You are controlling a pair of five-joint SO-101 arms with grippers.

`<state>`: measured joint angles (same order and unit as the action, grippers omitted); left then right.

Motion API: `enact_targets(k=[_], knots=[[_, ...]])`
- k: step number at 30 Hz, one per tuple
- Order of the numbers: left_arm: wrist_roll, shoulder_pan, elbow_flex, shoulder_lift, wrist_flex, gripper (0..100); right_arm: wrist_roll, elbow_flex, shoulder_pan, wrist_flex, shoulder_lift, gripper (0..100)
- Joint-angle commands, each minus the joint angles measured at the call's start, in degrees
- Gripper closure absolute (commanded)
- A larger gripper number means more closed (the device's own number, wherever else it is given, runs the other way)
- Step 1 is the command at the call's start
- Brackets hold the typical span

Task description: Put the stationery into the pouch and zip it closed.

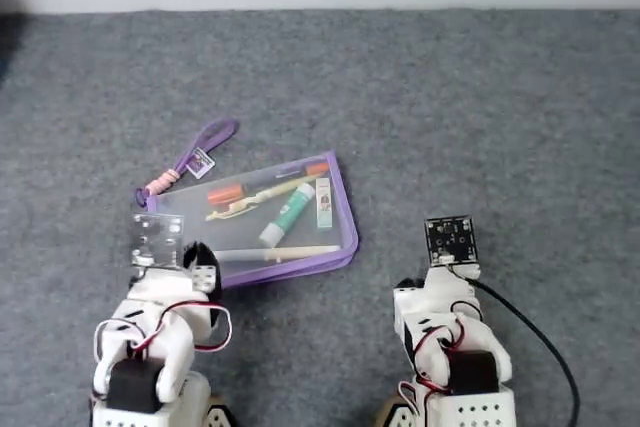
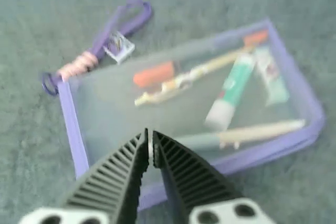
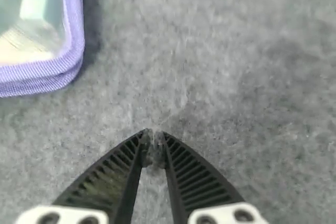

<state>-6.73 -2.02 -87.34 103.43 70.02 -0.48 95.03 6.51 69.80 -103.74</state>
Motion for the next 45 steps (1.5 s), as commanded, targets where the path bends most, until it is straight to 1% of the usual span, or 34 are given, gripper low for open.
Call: enact_targets(k=[1,4,7,10,45], knots=[[0.9,0.5,-2.6,0.4,-1.4,99,0.8,1.5,-0.6,-1.0,0.0,99.0],[1.1,0.5,-5.5,0.4,-1.9,99,0.8,1.4,-0.6,-0.8,-0.1,99.0],[1.2,0.5,-8.6,0.4,-5.5,99,0.8,1.4,-0.6,-0.8,-0.1,99.0],[1.2,0.5,-9.2,0.3,-6.7,99,0.8,1.4,-0.3,-0.8,-0.1,99.0],[0.9,0.4,-9.2,0.2,-6.5,99,0.8,1.4,-0.2,-0.8,0.0,99.0]])
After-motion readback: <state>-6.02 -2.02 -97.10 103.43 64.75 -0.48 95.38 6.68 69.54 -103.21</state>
